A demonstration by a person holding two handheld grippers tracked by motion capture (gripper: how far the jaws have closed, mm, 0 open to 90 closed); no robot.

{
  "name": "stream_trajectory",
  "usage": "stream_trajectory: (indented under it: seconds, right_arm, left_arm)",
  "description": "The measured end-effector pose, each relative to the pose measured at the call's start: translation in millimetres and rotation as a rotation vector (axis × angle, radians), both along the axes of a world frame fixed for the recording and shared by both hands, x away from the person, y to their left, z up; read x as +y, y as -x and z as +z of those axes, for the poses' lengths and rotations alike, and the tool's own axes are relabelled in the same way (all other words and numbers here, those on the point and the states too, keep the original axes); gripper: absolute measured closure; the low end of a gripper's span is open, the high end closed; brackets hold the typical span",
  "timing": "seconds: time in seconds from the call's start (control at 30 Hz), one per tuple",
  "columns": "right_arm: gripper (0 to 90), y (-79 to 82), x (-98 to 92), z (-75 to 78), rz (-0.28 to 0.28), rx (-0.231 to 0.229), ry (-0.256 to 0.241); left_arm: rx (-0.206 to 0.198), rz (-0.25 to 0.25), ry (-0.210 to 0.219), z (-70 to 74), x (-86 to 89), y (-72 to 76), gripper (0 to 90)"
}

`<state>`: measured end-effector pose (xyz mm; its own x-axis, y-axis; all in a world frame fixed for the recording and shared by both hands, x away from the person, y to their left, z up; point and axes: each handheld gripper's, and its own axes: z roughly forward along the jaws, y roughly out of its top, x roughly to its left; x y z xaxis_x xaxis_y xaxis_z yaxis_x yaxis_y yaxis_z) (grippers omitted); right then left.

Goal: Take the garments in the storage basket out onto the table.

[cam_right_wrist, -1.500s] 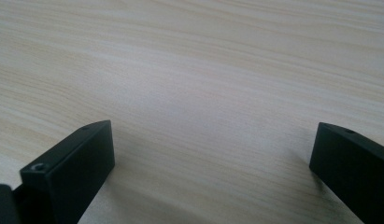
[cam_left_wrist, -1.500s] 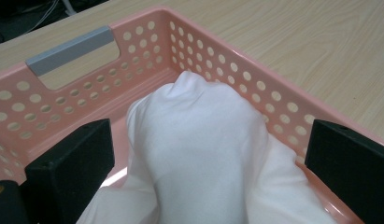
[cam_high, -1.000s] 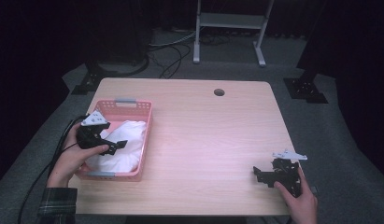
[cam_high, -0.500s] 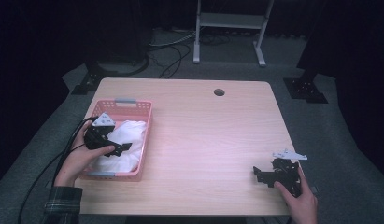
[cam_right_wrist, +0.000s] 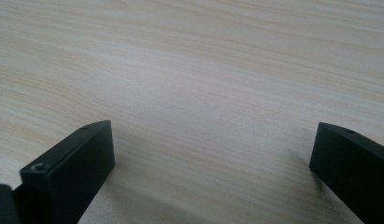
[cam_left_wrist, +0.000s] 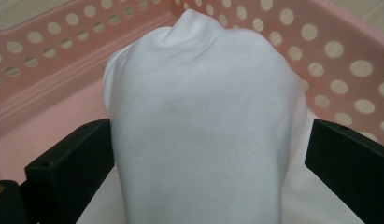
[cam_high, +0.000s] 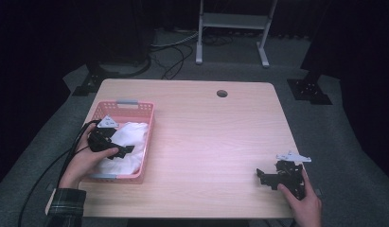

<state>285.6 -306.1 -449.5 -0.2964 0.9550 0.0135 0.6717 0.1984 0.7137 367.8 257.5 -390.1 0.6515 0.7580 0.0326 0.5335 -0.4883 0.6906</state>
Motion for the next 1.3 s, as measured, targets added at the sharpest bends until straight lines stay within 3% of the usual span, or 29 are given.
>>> stream_trajectory:
  seconds: [0.8,1.0,1.3]
  right_arm:
    - [0.0,0.0,0.0,0.0,0.000,0.000,0.000]
    - [0.0,0.0,0.0,0.0,0.000,0.000,0.000]
    - [0.0,0.0,0.0,0.0,0.000,0.000,0.000]
  left_arm:
    - [0.042,0.020,-0.049,-11.3,-1.8,-6.4,1.0]
    - [0.072,0.014,-0.084,-15.9,-3.3,-8.0,1.0]
    - [0.100,0.012,-0.089,-19.2,-3.7,-9.8,1.0]
